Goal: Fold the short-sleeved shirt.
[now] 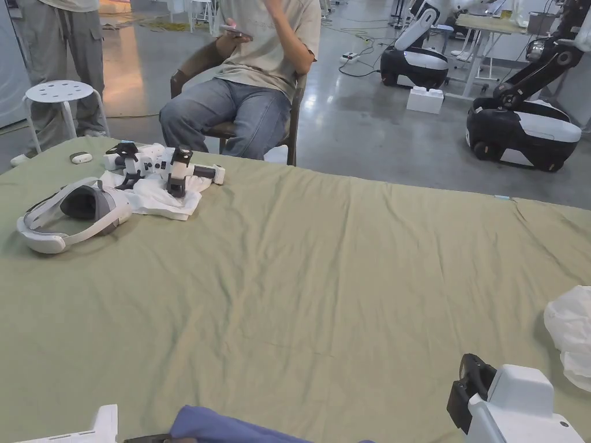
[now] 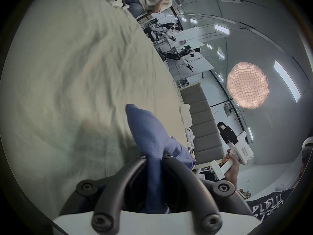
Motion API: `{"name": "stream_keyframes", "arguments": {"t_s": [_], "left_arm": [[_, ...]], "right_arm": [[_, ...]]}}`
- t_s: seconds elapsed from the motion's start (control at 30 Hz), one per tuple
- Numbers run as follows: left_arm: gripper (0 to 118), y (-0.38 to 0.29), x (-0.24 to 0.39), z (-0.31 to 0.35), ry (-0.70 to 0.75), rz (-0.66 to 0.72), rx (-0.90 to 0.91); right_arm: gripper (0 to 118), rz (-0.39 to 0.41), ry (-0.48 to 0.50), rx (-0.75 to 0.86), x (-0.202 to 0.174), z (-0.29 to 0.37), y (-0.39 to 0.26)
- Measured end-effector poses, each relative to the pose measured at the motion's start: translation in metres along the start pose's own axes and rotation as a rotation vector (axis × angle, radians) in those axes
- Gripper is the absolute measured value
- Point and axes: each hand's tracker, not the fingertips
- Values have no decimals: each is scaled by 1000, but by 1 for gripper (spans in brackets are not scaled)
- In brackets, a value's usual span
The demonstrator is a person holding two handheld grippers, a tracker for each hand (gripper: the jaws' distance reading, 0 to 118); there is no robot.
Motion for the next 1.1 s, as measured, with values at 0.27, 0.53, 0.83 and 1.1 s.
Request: {"name": "stream_keyframes", "arguments": {"t_s": [0.27, 0.53, 0.83, 1.1], "left_arm": [[7, 38, 85, 57, 224, -136, 94], [7, 49, 150, 64, 566, -310, 104], [7, 21, 199, 15, 497, -395, 5], [7, -3, 211, -57, 492, -475, -120]], "right_arm": [[0, 8, 10, -1, 0, -3, 1], [0, 4, 30, -2, -5, -7, 0], [0, 3, 36, -12, -4, -3, -6], [0, -9, 21, -19, 5, 0, -10]]}}
